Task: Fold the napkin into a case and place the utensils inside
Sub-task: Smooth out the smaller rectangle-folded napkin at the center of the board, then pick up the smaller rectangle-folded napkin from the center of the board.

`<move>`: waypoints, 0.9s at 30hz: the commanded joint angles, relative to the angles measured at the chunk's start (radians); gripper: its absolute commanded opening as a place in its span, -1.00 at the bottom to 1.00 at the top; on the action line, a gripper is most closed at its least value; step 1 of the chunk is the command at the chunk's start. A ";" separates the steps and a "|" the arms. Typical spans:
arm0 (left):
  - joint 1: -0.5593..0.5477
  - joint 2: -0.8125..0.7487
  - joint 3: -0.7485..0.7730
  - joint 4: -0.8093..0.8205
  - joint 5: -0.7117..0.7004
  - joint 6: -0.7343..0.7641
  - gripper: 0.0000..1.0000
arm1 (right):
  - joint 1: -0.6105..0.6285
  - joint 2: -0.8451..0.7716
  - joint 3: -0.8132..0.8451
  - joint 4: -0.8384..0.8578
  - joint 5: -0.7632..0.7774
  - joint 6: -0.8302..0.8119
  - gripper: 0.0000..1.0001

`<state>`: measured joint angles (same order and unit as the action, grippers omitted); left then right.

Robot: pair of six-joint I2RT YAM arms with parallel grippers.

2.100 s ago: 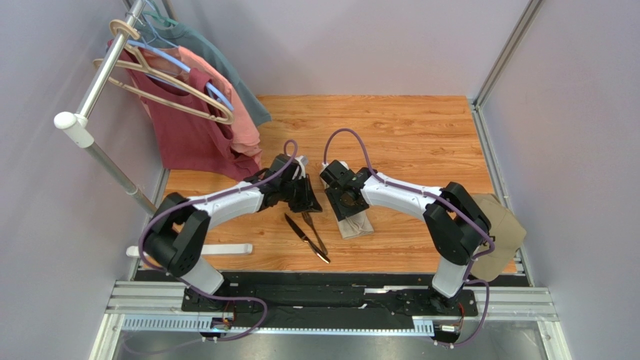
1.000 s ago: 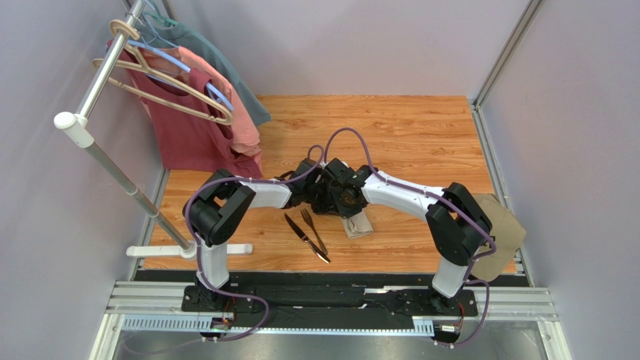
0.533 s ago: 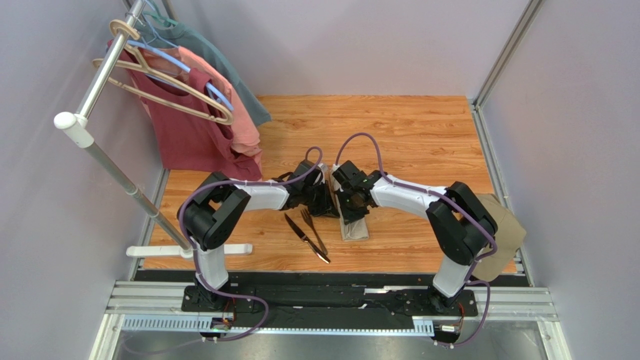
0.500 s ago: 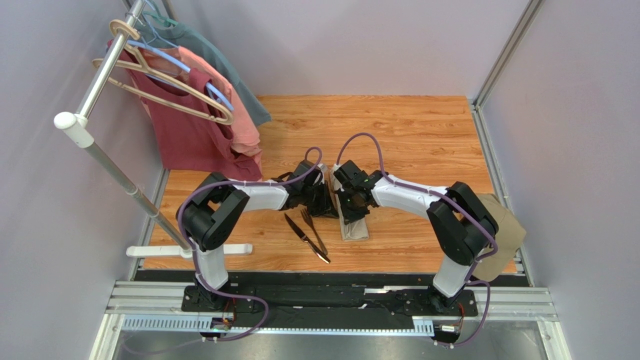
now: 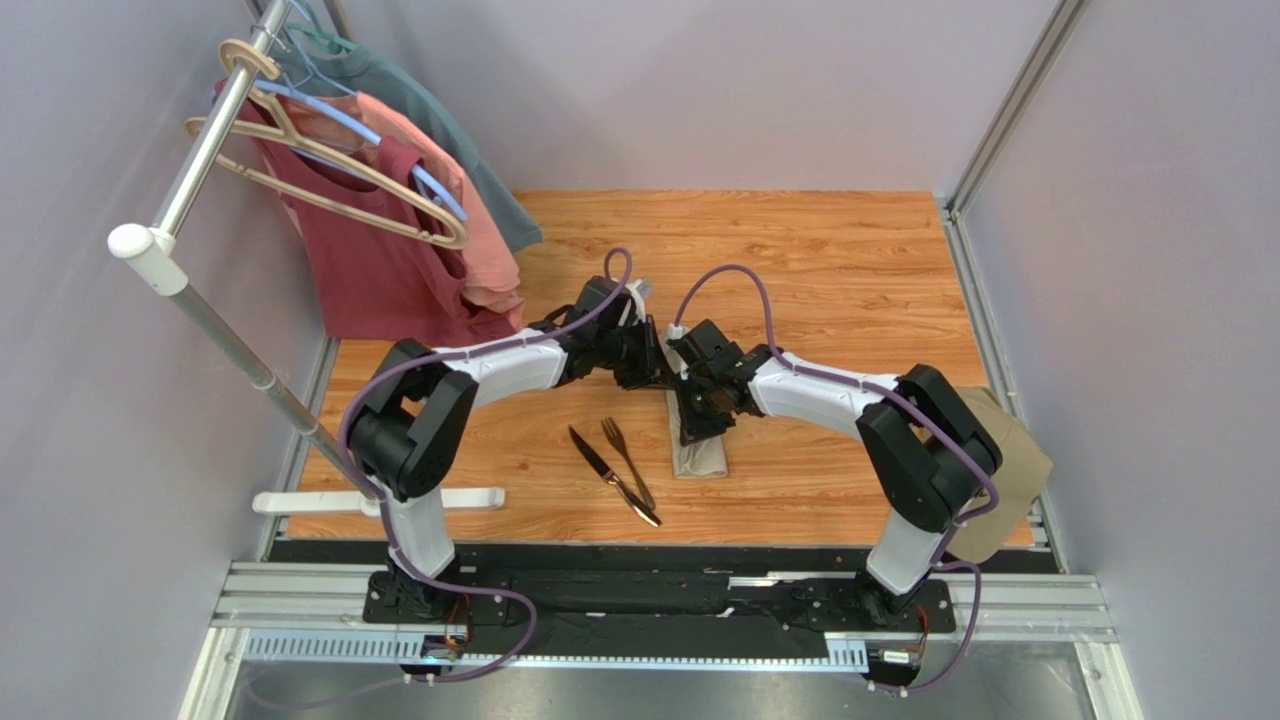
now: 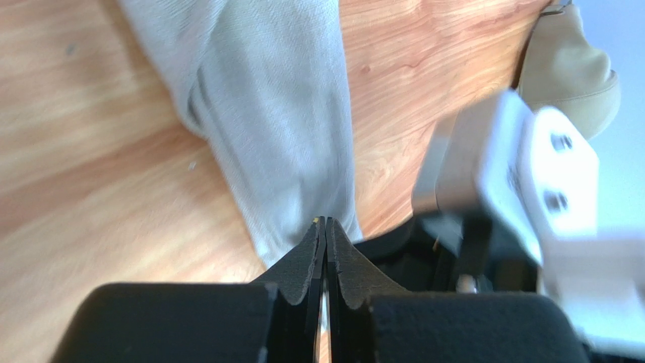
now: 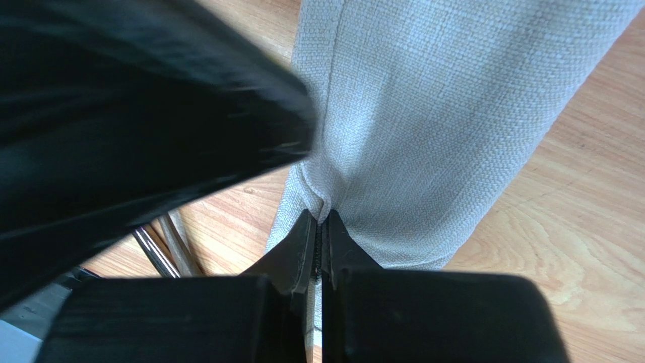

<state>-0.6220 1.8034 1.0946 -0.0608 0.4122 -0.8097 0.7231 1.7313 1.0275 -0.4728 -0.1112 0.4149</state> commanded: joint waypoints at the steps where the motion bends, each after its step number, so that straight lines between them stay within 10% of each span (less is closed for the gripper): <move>1: -0.005 0.117 0.068 0.019 0.054 -0.002 -0.86 | 0.001 0.020 -0.037 0.033 0.016 -0.004 -0.98; 13: -0.004 0.198 0.002 0.030 -0.038 -0.009 -0.93 | 0.015 -0.068 0.046 -0.111 0.077 -0.007 -0.15; 27: -0.007 0.195 -0.053 0.102 -0.016 -0.103 -0.95 | 0.114 0.046 0.160 -0.112 0.304 -0.021 0.10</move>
<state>-0.6258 1.9759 1.0847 0.0689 0.4328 -0.8963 0.8120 1.7451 1.1419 -0.5968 0.0772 0.4095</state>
